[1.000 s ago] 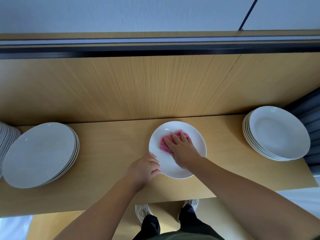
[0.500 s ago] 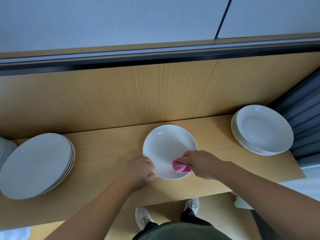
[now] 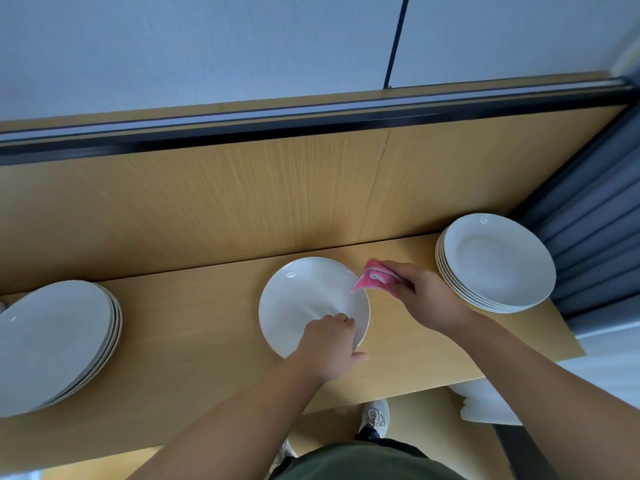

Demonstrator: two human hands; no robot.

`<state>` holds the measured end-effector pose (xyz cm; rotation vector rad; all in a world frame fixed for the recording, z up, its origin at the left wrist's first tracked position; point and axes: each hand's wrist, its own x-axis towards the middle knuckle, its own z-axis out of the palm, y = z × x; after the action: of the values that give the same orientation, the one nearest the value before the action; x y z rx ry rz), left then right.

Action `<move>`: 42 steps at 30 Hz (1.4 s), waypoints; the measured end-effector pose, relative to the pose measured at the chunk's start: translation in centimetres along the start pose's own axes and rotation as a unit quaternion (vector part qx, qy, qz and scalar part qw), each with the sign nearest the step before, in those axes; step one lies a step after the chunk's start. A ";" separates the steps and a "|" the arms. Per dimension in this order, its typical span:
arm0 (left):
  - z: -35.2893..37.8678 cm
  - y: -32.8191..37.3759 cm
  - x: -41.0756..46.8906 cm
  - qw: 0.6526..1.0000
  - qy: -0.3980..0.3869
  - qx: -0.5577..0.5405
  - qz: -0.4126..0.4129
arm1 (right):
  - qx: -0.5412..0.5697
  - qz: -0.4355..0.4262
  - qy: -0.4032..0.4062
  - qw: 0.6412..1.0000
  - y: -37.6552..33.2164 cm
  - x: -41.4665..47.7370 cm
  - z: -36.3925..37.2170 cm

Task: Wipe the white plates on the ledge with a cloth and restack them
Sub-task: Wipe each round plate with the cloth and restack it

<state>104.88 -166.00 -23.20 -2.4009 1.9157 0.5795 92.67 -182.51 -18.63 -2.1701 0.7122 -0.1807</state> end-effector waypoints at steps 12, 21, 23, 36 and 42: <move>-2.2 2.6 0.2 0.998 -0.051 0.021 -0.039 | 0.012 -0.040 0.024 0.999 0.6 1.0 -3.7; -9.4 0.8 -1.4 0.986 0.001 0.020 -0.164 | 0.001 -0.136 0.025 0.990 -1.9 3.9 -5.4; -10.4 0.0 -1.6 0.979 0.031 -0.026 -0.200 | -0.004 -0.173 0.035 0.984 -2.8 4.3 -5.9; -12.3 -0.9 -2.6 0.869 0.187 -0.372 -0.269 | -0.003 -0.238 -0.040 0.970 -6.1 5.5 -5.5; -12.0 -2.3 -4.0 0.852 0.194 -0.401 -0.275 | -0.041 -0.237 -0.104 0.965 -7.5 7.3 -1.3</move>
<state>109.65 -164.59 -11.38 -3.6162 0.9984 1.0582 101.46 -183.61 -12.98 -2.3657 0.0740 -0.1687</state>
